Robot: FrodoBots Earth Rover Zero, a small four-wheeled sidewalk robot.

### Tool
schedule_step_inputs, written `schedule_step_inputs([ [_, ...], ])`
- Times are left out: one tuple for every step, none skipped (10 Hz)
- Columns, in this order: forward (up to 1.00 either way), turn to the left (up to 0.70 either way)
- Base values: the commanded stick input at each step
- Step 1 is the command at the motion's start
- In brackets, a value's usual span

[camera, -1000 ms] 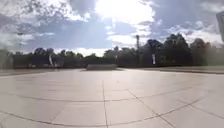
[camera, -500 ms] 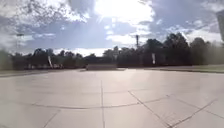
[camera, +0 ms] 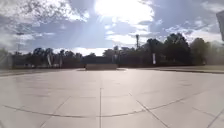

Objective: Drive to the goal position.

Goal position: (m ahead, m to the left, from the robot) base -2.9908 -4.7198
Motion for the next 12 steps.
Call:
schedule_step_inputs([
  [0.55,-0.01],
  [0.55,-0.01],
  [0.54,-0.01],
  [0.54,-0.01],
  [0.55,-0.01],
  [0.55,-0.01],
  [0.55,-0.01],
  [0.55,-0.01],
  [0.55,-0.01],
  [0.55,-0.01],
  [0.54,-0.01],
  [0.55,-0.01],
])
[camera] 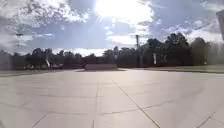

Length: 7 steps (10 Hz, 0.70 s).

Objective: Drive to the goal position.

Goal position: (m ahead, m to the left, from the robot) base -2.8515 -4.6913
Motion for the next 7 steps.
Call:
schedule_step_inputs([
  [0.55,-0.01],
  [0.55,-0.01],
  [0.55,-0.01],
  [0.55,-0.01],
  [0.55,-0.01],
  [0.55,-0.01],
  [0.54,-0.01],
])
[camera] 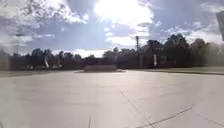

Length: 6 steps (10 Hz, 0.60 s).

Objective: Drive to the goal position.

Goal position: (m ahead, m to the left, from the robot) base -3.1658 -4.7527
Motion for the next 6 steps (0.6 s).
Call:
schedule_step_inputs([
  [0.55,-0.01],
  [0.55,-0.01],
  [0.54,-0.01],
  [0.54,-0.01],
  [0.55,-0.01],
  [0.55,-0.01],
])
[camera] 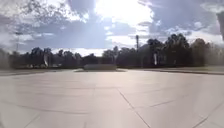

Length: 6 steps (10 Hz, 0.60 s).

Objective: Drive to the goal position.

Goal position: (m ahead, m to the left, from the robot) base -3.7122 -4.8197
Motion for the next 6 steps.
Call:
schedule_step_inputs([
  [0.55,-0.01],
  [0.54,-0.01],
  [0.54,-0.01],
  [0.55,-0.01],
  [0.55,-0.01],
  [0.55,-0.01],
])
